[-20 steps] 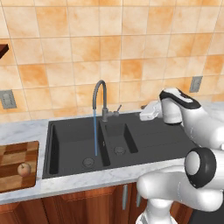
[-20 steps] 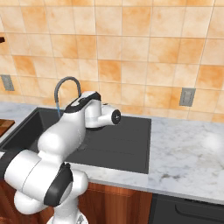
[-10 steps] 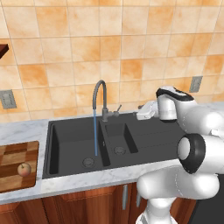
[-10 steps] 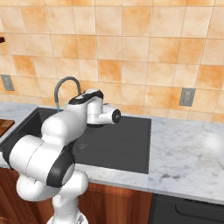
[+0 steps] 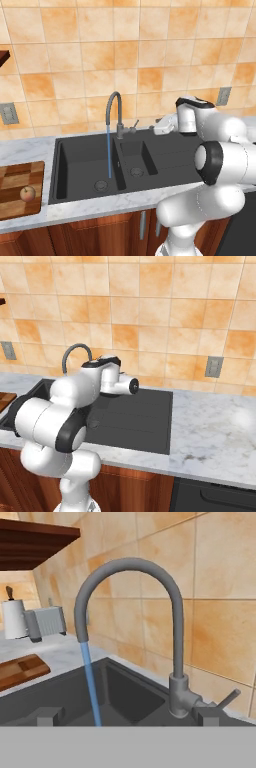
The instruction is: Pick the peach from the sink and place it on the cutting board to airdry. Then turn off the sink faucet.
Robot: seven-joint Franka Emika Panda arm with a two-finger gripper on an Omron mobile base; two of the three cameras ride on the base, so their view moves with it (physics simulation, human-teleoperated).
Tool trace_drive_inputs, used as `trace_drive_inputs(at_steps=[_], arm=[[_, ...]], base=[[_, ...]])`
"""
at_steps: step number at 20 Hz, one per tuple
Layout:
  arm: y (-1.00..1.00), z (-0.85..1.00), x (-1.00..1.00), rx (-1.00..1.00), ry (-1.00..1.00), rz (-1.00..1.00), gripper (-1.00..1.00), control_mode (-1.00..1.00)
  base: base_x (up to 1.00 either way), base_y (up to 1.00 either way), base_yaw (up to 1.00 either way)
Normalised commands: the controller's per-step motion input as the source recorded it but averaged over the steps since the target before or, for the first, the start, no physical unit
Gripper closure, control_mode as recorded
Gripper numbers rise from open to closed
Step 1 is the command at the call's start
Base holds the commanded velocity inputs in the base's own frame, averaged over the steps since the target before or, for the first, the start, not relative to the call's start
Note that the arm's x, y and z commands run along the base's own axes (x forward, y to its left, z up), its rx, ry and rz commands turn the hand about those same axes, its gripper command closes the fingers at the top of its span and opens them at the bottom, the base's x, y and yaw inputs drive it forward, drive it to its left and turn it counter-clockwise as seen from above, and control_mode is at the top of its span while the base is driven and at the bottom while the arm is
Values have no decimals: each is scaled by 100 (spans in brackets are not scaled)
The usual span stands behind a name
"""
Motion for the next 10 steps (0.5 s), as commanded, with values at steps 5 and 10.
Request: trace_drive_inputs(at_steps=[5,10], arm=[[2,-16,22,0,0,0,-100,-100],[3,-13,20,0,0,0,-100,-100]], base=[[0,0,0],[0,0,0]])
